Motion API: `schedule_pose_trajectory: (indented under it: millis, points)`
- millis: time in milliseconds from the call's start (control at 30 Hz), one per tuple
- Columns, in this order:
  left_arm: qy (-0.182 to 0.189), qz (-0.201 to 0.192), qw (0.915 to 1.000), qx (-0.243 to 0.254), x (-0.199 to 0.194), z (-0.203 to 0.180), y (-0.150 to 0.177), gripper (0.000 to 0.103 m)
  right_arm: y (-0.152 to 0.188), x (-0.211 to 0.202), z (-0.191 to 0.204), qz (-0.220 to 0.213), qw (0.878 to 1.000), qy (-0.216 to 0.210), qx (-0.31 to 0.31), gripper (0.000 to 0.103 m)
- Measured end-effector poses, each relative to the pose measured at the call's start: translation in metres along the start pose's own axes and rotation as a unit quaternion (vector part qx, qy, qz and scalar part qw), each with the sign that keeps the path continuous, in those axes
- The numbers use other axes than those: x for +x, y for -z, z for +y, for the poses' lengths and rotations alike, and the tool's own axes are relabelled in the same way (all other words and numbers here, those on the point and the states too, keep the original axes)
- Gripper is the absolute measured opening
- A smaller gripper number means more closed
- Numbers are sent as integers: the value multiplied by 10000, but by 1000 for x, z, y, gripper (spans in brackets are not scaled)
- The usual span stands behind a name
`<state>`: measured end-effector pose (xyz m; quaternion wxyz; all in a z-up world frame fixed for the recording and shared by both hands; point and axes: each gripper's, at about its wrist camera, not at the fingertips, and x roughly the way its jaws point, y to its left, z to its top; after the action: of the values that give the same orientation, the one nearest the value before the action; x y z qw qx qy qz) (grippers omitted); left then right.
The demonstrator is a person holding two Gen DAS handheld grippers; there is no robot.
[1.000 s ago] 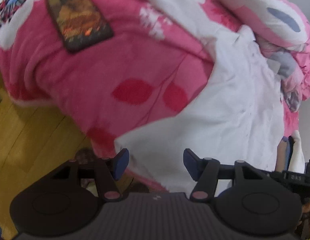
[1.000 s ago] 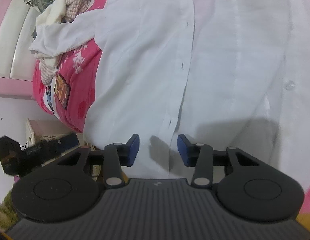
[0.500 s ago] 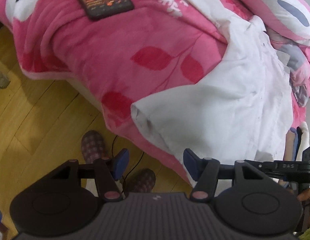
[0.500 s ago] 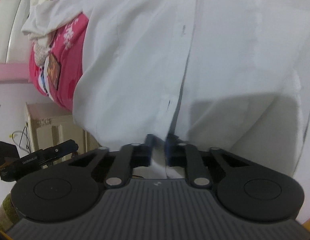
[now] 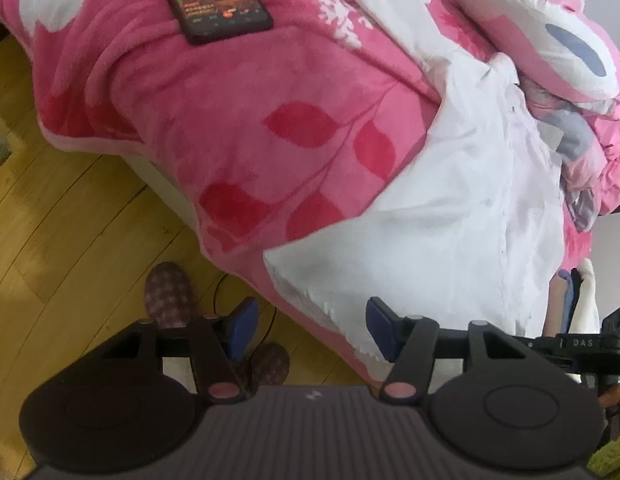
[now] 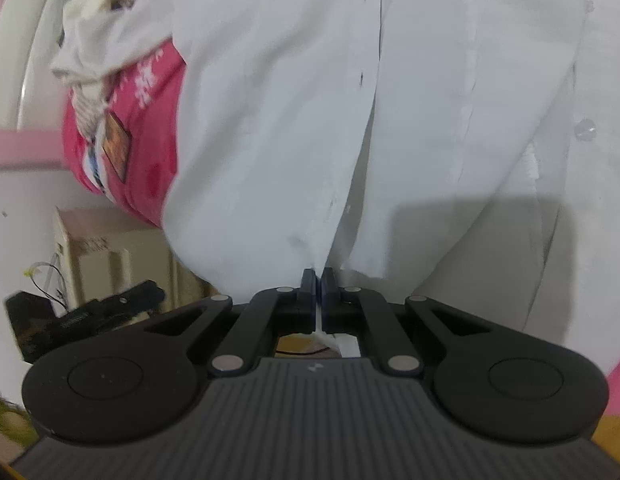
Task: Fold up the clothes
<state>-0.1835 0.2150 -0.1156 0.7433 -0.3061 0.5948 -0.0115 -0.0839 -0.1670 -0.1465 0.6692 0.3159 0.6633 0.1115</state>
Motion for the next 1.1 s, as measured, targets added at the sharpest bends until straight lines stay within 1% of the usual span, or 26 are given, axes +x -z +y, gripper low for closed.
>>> schedule_pose_trajectory:
  millis: [200, 267, 333, 400, 467, 533, 567, 667, 733, 767, 833, 933, 967, 1000, 1067, 1100]
  points:
    - [-17, -18, 9977, 679, 26, -7, -22, 61, -5, 5, 1, 87, 9999, 90, -6, 1]
    - [-25, -8, 9959, 905, 35, -8, -30, 61, -8, 1, 3, 4, 9999, -90, 61, 3]
    - [46, 29, 9940, 1095, 38, -12, -37, 61, -9, -4, 10, -128, 9988, -457, 116, 3]
    - [160, 111, 9932, 1150, 41, -13, -39, 61, -9, -9, 12, -254, 9964, -771, 231, 2]
    - [224, 204, 9924, 1189, 45, -13, -40, 60, -8, -10, 9, -298, 9964, -709, 369, 2]
    - [251, 286, 9918, 1217, 48, -15, -40, 60, -5, -8, -1, -313, 9954, -595, 682, 2]
    - [264, 327, 9915, 1231, 50, -16, -39, 60, -4, -8, -8, -333, 9934, -613, 911, 3]
    - [307, 392, 9909, 1249, 51, -17, -39, 60, 0, -7, -20, -366, 9860, -798, 1420, 4]
    - [325, 427, 9905, 1262, 51, -16, -39, 59, 5, -3, -25, -324, 9797, -1018, 1698, 5]
    - [334, 444, 9904, 1269, 50, -16, -39, 59, 7, -1, -27, -273, 9783, -1042, 1771, 5]
    - [352, 479, 9900, 1283, 50, -16, -38, 59, 9, 6, -25, -142, 9821, -899, 1647, 5]
    - [380, 531, 9893, 1303, 49, -15, -38, 57, 11, 20, -16, 160, 9899, -637, 1257, 4]
    - [389, 548, 9891, 1309, 49, -15, -38, 57, 12, 20, -12, 173, 9916, -641, 1107, 2]
    - [398, 565, 9889, 1316, 49, -14, -38, 57, 13, 17, -6, 128, 9929, -704, 954, 0]
    - [416, 600, 9884, 1329, 48, -14, -38, 57, 13, 5, 3, -98, 9921, -961, 803, 0]
    - [425, 617, 9882, 1336, 48, -14, -38, 57, 12, 0, 5, -163, 9923, -967, 762, 0]
